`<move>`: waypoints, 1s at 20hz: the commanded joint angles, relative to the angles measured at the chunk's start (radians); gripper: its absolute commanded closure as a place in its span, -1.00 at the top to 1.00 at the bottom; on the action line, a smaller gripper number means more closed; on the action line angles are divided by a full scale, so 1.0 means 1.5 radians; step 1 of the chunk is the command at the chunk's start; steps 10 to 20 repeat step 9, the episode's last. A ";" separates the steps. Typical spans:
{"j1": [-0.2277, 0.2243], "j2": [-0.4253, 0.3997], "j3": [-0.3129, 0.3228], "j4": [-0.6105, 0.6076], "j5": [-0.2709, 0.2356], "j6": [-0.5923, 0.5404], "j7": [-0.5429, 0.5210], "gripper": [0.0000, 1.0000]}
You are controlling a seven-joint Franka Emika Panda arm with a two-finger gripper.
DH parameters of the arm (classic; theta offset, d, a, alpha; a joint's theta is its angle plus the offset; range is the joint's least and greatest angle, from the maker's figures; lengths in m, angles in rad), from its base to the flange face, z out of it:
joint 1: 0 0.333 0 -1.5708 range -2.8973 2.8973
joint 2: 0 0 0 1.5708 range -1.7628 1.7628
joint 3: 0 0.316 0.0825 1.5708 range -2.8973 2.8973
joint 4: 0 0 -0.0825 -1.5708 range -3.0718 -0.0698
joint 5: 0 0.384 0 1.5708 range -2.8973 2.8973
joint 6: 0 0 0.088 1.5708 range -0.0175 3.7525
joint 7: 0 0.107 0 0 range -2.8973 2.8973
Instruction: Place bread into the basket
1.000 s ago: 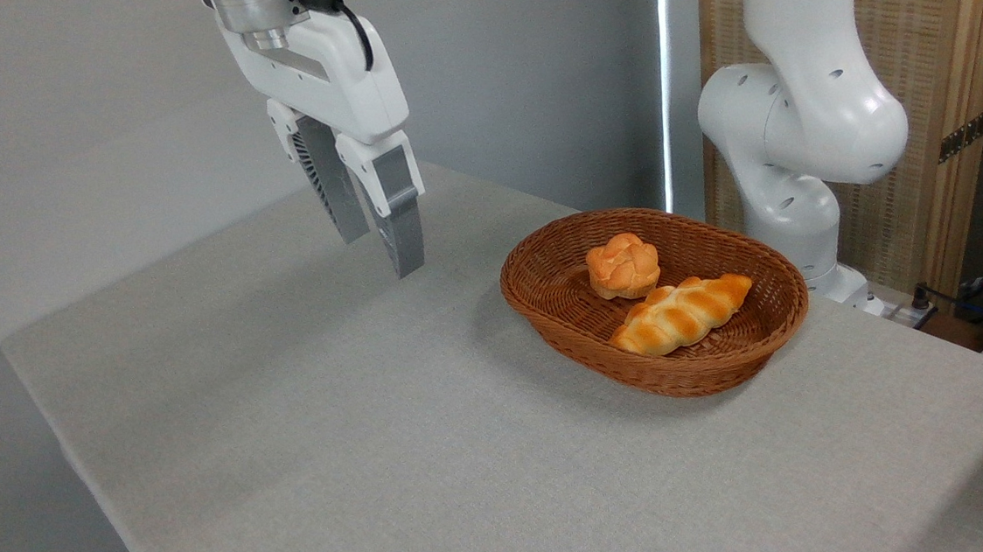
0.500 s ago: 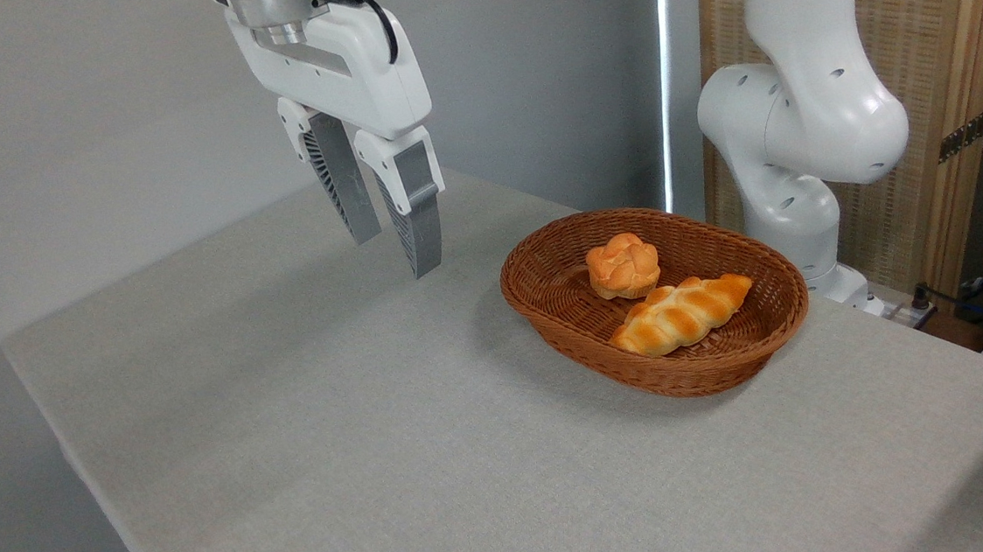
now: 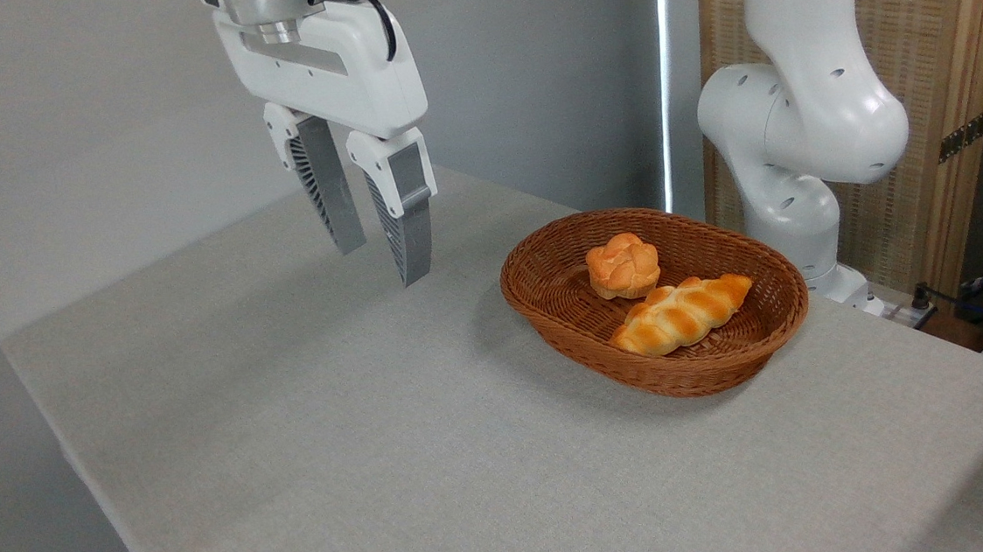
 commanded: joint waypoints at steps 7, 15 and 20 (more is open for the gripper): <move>-0.004 -0.013 0.003 -0.024 -0.002 0.030 -0.031 1.00; -0.004 -0.013 0.004 -0.024 -0.002 0.030 -0.032 1.00; -0.004 -0.013 0.004 -0.024 -0.002 0.030 -0.032 1.00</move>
